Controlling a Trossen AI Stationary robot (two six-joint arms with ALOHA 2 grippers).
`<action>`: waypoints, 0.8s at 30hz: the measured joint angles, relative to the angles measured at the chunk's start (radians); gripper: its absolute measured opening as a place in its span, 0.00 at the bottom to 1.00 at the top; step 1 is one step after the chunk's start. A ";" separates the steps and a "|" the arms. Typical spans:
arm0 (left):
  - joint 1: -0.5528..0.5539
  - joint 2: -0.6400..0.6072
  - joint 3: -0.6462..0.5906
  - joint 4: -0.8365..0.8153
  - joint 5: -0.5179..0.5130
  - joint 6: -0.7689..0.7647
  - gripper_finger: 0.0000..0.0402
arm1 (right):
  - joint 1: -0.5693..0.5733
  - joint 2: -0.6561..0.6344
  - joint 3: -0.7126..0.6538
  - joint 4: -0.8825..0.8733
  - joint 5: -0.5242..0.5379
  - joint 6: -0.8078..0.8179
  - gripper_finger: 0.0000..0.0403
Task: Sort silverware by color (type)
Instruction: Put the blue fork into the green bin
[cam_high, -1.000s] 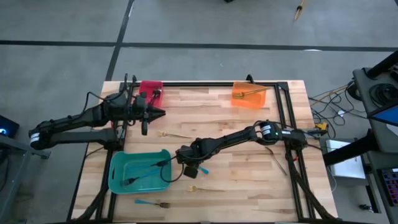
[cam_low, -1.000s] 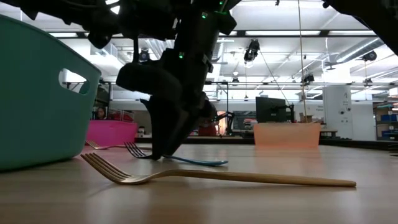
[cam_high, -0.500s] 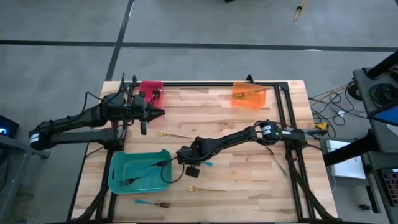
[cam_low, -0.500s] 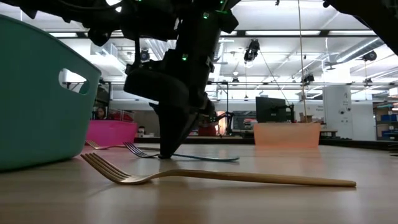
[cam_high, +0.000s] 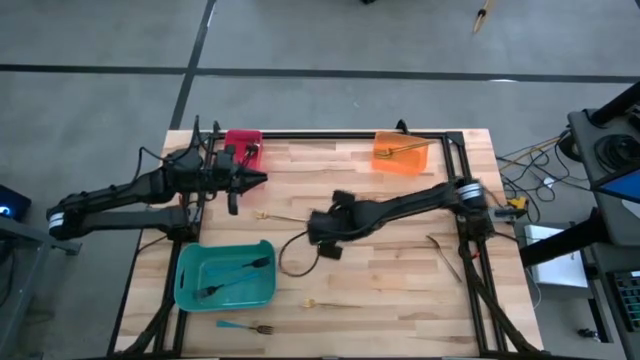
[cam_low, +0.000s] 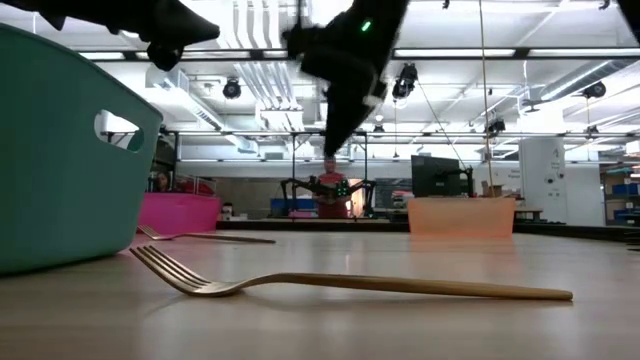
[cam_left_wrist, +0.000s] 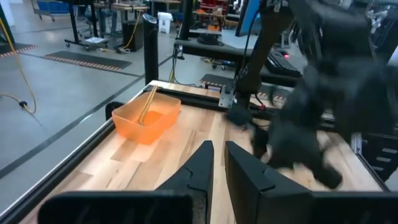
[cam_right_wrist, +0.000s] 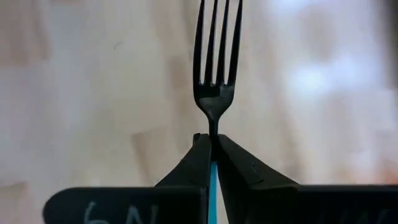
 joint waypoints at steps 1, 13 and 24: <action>0.000 0.006 0.000 0.006 0.000 0.000 0.05 | -0.003 -0.040 -0.037 0.027 0.038 0.000 0.02; 0.000 0.149 0.000 0.121 0.000 -0.007 0.05 | -0.047 -0.424 -0.619 0.954 0.187 -0.126 0.02; -0.032 0.394 0.000 0.399 0.035 -0.031 0.23 | -0.078 -0.441 -0.898 1.831 0.190 -0.303 0.02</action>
